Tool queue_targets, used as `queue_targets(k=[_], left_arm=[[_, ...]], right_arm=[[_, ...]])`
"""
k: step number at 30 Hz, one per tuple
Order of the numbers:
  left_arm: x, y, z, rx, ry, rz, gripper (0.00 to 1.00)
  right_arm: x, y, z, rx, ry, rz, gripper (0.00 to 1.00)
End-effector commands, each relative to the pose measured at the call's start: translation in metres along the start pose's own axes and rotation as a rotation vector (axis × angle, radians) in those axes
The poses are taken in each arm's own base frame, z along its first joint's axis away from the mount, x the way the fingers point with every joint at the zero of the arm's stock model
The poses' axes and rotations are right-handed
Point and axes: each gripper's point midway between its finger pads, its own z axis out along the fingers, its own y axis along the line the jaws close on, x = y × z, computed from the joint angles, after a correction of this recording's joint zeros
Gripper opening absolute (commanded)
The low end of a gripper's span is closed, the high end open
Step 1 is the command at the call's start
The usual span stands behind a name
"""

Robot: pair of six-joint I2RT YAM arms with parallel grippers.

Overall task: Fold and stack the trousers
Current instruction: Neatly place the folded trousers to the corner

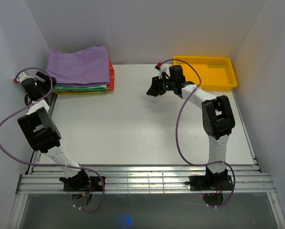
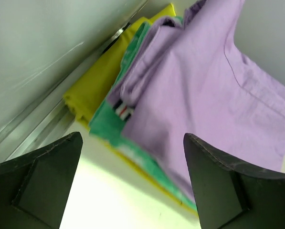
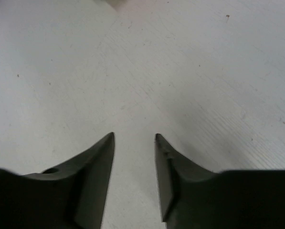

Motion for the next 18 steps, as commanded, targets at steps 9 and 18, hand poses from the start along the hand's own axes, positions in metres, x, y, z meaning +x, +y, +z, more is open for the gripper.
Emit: queue_targets(k=[9, 18], left_arm=[[0.013, 0.018, -0.122, -0.102, 0.363, 0.461, 0.98], [0.12, -0.032, -0.186, 0.219, 0.746, 0.81, 0.98]], right_arm=[[-0.025, 0.009, -0.091, 0.124, 0.014, -0.185, 0.9], [0.045, 0.007, -0.183, 0.344, 0.092, -0.249, 0.9]])
